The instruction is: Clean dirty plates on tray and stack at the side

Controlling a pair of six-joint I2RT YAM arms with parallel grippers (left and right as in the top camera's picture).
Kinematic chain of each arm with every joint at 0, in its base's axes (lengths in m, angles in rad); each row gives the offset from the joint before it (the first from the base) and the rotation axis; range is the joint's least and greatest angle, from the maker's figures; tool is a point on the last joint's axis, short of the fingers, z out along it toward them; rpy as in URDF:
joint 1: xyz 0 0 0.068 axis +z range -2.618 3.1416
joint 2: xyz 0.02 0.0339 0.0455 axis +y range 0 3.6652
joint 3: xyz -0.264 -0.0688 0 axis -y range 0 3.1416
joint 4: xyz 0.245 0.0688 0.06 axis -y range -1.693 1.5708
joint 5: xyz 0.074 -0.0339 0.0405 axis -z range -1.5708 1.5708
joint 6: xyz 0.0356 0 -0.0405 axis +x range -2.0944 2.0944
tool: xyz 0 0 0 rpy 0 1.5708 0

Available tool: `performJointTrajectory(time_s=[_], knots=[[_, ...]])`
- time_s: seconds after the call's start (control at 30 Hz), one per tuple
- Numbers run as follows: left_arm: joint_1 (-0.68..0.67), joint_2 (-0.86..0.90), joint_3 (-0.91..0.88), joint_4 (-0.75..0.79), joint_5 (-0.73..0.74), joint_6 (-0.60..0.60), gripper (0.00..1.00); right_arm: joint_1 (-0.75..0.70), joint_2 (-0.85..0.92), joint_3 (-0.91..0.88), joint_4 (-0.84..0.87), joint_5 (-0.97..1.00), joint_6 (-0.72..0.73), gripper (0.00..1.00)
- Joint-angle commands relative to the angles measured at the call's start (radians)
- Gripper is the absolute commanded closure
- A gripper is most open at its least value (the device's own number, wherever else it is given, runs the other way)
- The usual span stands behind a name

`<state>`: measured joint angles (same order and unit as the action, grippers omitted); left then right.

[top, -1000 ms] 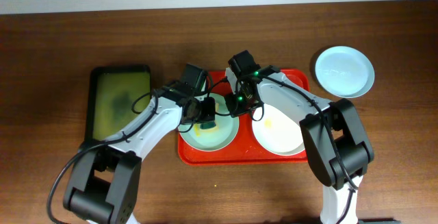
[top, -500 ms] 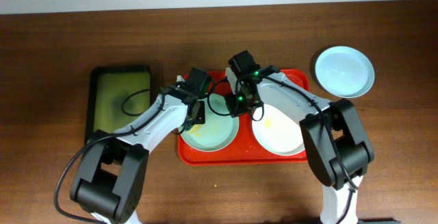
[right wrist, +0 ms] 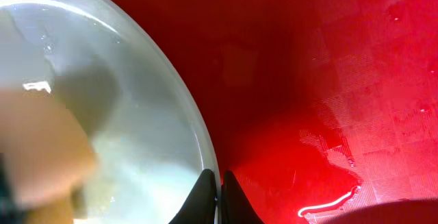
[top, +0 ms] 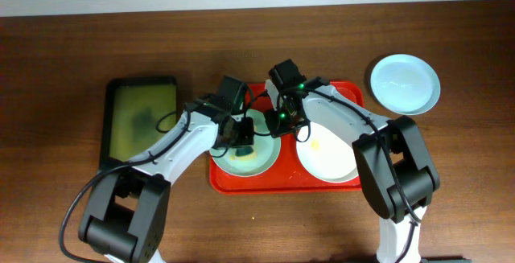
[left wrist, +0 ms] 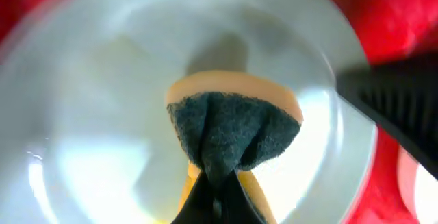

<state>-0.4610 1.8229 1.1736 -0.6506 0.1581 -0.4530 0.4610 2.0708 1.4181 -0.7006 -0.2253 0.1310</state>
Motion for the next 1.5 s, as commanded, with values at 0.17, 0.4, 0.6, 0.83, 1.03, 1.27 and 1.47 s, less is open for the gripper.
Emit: performJointTrajectory(time_s=[0.17, 0.4, 0.6, 0.83, 1.03, 1.27, 1.47], knots=[[-0.018, -0.021, -0.050, -0.107, -0.296, -0.006, 1.00, 0.009, 0.002, -0.021, 0.000, 0.021, 0.009, 0.96], [-0.018, -0.026, -0.029, -0.122, -0.504, -0.006, 1.00, 0.009, 0.002, -0.021, -0.002, 0.021, 0.008, 0.96], [-0.016, -0.103, 0.026, -0.126, -0.502, -0.092, 1.00, 0.010, -0.007, -0.016, -0.002, 0.020, 0.008, 0.96], [0.062, -0.297, 0.028, -0.135, -0.491, -0.123, 1.00, 0.010, -0.127, 0.042, -0.027, 0.027, -0.069, 0.96], [0.252, -0.406, 0.028, -0.175, -0.404, -0.122, 1.00, 0.018, -0.229, 0.049, -0.040, 0.209, -0.170, 0.96], [0.422, -0.408, 0.025, -0.265, -0.331, -0.122, 1.00, 0.133, -0.294, 0.052, -0.058, 0.712, -0.293, 0.96], [0.507, -0.408, 0.025, -0.277, -0.295, -0.114, 1.00, 0.314, -0.298, 0.063, 0.016, 1.224, -0.507, 0.96]])
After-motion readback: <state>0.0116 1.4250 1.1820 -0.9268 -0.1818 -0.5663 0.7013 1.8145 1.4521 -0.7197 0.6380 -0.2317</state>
